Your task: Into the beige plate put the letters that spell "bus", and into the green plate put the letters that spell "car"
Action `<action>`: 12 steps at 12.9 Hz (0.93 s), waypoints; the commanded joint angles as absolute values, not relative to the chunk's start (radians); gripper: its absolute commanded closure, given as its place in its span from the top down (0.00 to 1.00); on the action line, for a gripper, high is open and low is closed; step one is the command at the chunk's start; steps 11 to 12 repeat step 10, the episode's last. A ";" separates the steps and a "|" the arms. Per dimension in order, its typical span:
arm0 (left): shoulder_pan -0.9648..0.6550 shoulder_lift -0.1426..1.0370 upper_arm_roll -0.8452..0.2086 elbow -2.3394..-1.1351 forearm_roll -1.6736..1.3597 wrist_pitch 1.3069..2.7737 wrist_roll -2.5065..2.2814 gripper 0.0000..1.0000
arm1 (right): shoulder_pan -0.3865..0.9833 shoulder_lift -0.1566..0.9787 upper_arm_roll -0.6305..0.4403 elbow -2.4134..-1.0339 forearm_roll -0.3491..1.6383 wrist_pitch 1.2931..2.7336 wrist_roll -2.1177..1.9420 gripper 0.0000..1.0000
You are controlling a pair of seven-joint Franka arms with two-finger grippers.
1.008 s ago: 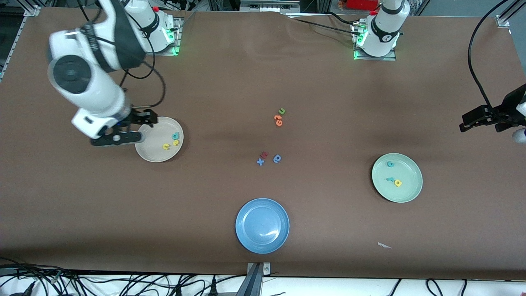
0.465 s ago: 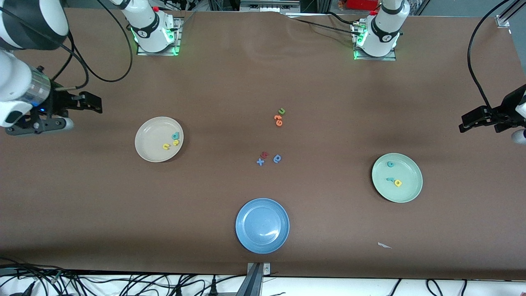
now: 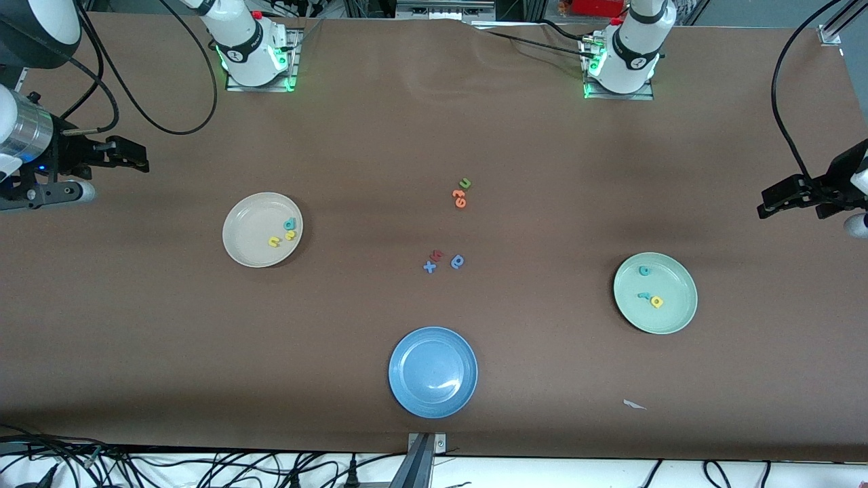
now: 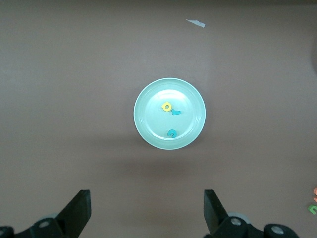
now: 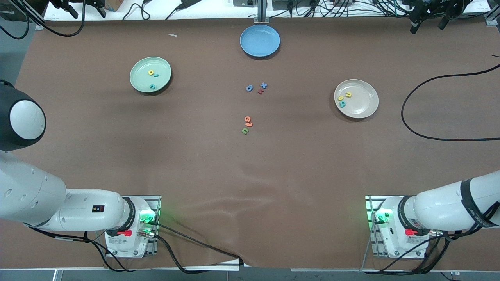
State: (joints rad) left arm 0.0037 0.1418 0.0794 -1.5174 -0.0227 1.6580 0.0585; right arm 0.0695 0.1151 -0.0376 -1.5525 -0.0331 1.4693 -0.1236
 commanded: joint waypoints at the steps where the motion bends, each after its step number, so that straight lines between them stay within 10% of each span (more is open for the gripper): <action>1: 0.012 0.149 0.078 -1.503 -0.044 1.661 0.061 1.00 | 0.083 0.114 -0.054 -1.532 -0.018 1.454 -0.135 1.00; 12: 0.011 0.153 0.078 -1.502 -0.044 1.661 0.061 1.00 | 0.071 0.115 -0.054 -1.531 -0.025 1.447 -0.132 1.00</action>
